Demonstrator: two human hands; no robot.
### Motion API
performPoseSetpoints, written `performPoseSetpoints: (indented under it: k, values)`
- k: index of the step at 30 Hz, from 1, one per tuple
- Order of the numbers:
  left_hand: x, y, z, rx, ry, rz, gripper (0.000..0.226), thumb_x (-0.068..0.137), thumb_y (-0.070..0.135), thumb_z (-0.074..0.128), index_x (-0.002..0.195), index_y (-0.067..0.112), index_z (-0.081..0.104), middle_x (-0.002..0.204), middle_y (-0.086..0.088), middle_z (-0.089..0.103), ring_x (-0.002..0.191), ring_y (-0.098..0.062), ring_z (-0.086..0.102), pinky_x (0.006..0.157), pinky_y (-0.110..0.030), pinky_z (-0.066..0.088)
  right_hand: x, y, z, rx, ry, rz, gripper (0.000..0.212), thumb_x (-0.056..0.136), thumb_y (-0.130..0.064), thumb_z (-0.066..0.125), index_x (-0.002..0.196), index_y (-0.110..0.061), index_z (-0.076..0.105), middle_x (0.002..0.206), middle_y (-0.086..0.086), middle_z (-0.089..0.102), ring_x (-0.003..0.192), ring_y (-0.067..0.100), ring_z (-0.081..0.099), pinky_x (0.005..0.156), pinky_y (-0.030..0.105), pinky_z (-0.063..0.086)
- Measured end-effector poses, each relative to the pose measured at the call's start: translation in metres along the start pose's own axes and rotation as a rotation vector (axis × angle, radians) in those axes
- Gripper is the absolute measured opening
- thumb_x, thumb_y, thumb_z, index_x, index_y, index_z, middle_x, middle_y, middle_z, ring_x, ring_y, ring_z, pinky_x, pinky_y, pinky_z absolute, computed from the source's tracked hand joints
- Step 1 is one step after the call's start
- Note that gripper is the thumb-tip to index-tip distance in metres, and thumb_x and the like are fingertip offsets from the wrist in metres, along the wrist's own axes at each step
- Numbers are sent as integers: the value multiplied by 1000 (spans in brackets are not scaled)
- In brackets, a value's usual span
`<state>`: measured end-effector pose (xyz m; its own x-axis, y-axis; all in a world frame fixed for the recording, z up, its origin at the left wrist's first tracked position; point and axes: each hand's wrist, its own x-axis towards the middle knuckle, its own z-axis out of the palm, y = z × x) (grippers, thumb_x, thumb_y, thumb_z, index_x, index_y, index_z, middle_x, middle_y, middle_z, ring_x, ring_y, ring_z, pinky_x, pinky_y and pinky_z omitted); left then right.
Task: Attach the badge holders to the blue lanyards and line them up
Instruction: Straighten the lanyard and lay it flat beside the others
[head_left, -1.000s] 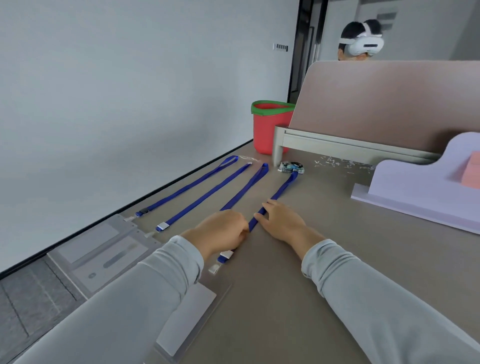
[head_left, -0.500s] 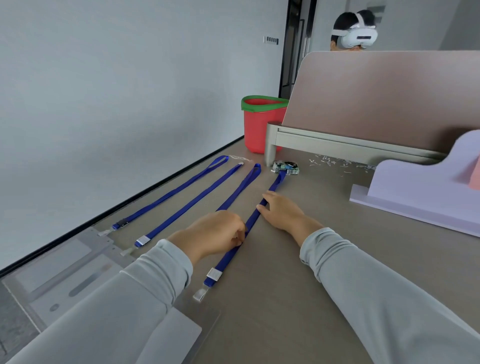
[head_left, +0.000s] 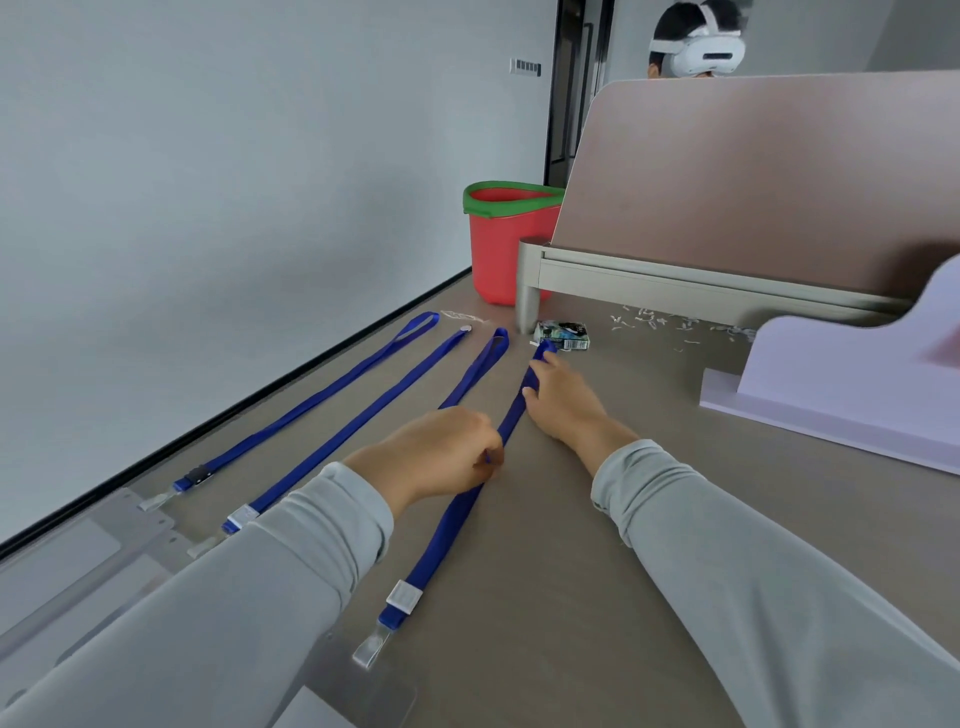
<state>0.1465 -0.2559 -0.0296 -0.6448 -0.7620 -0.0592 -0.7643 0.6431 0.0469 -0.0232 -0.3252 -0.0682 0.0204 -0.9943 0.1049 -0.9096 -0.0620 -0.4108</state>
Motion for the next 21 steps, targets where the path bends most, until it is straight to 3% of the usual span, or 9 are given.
performPoseSetpoints:
  k: [5, 8, 13, 17, 21]
  values:
    - [28, -5, 6, 14, 132, 11, 30, 94, 22, 45, 120, 19, 60, 121, 1, 53, 105, -16, 54, 87, -33, 48, 22, 16, -8, 44, 108, 106, 44, 90, -21, 44, 134, -16, 43, 133, 12, 51, 126, 33, 40, 107, 40, 32]
    - [50, -5, 5, -20, 104, 17, 34, 96, 17, 39, 124, 15, 57, 129, 0, 51, 115, -18, 50, 94, -37, 46, 32, 22, -14, 108, 87, 152, 43, 91, -16, 43, 134, -18, 42, 132, 12, 53, 124, 33, 42, 101, 41, 39]
    - [81, -16, 4, -47, 43, -35, 33, 97, 21, 39, 121, 8, 58, 129, -4, 50, 113, -24, 53, 96, -42, 44, 46, 30, -18, 64, 134, 84, 42, 88, -5, 37, 123, -18, 55, 124, 11, 58, 116, 33, 48, 94, 39, 41]
    - [91, -26, 9, -64, 65, -39, 30, 94, 27, 47, 115, 12, 61, 115, -4, 58, 104, -21, 57, 90, -41, 48, 58, 37, -8, -74, 154, -13, 46, 88, -4, 37, 122, -25, 58, 127, 8, 53, 118, 31, 43, 94, 39, 39]
    - [93, -30, 11, -71, 77, -36, 32, 93, 28, 49, 120, 13, 59, 119, -4, 58, 107, -21, 56, 92, -40, 47, 68, 37, -12, -236, 110, -30, 38, 91, -8, 38, 123, -21, 56, 129, 11, 47, 122, 32, 37, 94, 38, 36]
